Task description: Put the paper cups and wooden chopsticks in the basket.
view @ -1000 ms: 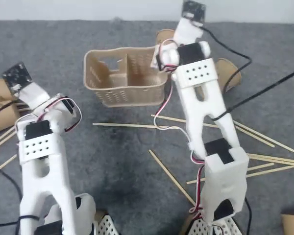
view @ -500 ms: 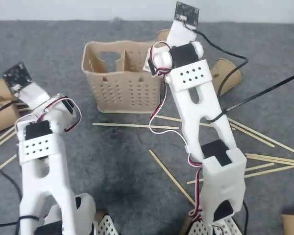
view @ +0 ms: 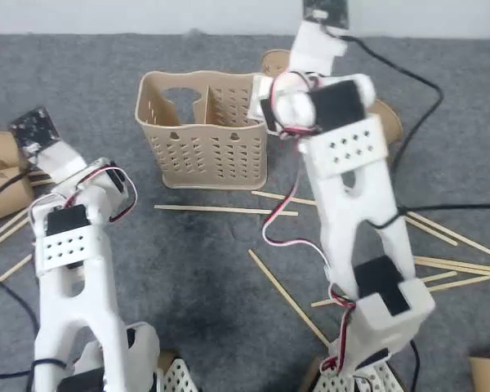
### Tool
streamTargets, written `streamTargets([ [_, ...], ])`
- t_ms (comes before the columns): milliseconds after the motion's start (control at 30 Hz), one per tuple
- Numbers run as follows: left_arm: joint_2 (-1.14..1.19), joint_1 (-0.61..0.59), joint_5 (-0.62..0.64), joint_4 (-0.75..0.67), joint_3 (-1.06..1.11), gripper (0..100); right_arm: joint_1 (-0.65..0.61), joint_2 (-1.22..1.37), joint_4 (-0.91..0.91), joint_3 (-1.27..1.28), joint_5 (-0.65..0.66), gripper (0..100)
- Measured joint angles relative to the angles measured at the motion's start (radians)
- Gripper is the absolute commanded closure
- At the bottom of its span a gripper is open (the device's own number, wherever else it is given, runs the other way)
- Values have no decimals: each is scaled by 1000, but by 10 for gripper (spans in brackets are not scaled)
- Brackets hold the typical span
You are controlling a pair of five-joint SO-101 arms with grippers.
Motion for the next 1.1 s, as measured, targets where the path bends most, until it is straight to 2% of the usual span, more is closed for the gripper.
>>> streamTargets([
  [467, 0, 17, -5, -2, 3, 895, 2, 210, -123, 0, 0, 779],
  [767, 0, 17, -5, -74, 40, 895, -37, 276, -132, 0, 0, 775],
  [867, 0, 17, -5, -74, 40, 895, -34, 267, -77, -43, 5, 775],
  [1100, 0, 17, -5, -74, 40, 894, 3, 84, 107, -152, 141, 779],
])
